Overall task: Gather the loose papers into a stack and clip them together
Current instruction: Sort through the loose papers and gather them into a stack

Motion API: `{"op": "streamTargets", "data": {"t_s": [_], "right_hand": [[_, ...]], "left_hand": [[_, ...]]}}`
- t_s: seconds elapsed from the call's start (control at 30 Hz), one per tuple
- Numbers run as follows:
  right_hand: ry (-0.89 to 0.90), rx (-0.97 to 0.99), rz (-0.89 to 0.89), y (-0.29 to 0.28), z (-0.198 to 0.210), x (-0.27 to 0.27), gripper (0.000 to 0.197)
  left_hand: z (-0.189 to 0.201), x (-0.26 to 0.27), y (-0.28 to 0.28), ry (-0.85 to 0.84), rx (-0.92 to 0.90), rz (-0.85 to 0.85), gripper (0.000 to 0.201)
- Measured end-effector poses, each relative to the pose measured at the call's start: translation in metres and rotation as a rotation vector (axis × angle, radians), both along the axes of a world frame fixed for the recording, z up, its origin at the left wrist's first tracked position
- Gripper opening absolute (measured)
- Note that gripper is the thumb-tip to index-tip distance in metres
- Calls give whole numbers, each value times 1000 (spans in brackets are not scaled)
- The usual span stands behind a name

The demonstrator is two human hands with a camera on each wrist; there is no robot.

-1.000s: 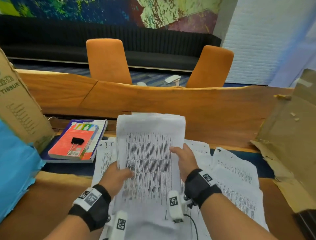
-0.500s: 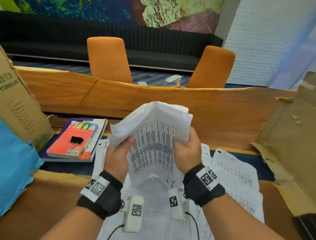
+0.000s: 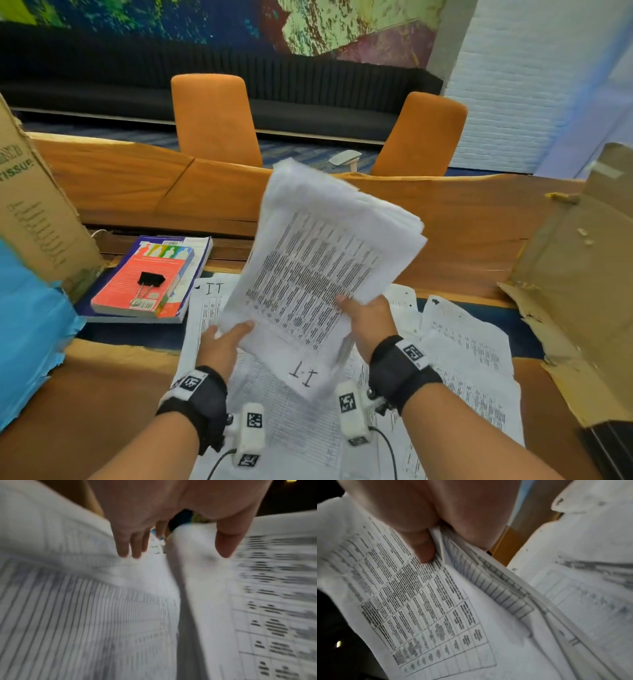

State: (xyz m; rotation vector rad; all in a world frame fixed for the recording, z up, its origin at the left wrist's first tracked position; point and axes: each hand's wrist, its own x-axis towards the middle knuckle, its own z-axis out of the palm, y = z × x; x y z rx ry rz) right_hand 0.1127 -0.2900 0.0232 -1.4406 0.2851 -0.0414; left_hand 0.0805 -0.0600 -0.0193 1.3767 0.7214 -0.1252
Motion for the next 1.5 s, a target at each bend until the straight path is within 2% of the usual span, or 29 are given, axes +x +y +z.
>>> {"op": "streamTargets", "data": {"t_s": [0.07, 0.13, 0.23, 0.37, 0.4, 0.47, 0.53, 0.57, 0.67, 0.77, 0.8, 0.9, 0.97, 1.03, 1.07, 1.13, 1.2, 1.27, 1.3, 1.4, 1.47, 1.5], "right_hand": [[46, 200, -13, 3, -4, -2, 21], [93, 327, 20, 8, -10, -7, 22], [119, 416, 78, 1, -18, -12, 31], [153, 388, 2, -51, -20, -2, 29], [161, 300, 26, -65, -18, 0, 30], [157, -6, 150, -79, -9, 4, 31], [113, -294, 288, -78, 4, 7, 37], [73, -376, 332, -74, 11, 8, 36], [-10, -355, 245, -58, 27, 11, 28], [-81, -230, 124, -50, 24, 7, 27], [-76, -233, 110, -48, 19, 3, 32], [-24, -323, 159, -49, 2, -11, 44], [-67, -401, 175, -50, 2, -15, 34], [-167, -538, 164, -48, 18, -14, 32], [-221, -664, 183, -44, 31, -14, 36], [-245, -1030, 342, -29, 51, -17, 57], [-96, -1450, 564, -12, 57, -19, 74], [71, -1682, 661, -1, 58, -19, 81], [88, -1703, 645, 3, 63, -19, 84], [-74, -1644, 646, 23, 74, -22, 94], [-119, -1669, 767, 44, 68, -28, 90], [-120, -1708, 813, 51, 61, -28, 81]], "left_hand": [[-5, -4, -3, -12, -384, 29, 57], [0, -6, -9, -64, -531, 69, 38], [11, -2, -5, -174, -437, 95, 21], [37, -6, 30, -260, -182, -9, 31], [41, -7, 40, -260, -134, -10, 34], [45, -7, 58, -276, -48, -33, 33], [49, -6, 64, -320, 32, -86, 34], [52, -5, 63, -353, 61, -115, 39], [56, -2, 56, -395, 106, -147, 50], [54, -2, 56, -452, -11, -142, 74], [51, -3, 55, -439, -36, -143, 75], [39, -9, 50, -360, -7, -135, 49], [25, -9, 50, -303, 45, -117, 40], [16, -10, 52, -271, 83, -108, 37], [14, -10, 54, -255, 97, -109, 35], [13, -11, 57, -241, 118, -124, 32], [10, -12, 59, -234, 134, -130, 30], [6, -13, 62, -221, 129, -129, 31], [5, -13, 62, -217, 130, -127, 31], [4, -16, 62, -208, 132, -140, 31], [4, -18, 61, -203, 128, -148, 31], [5, -18, 60, -205, 119, -151, 31]]}}
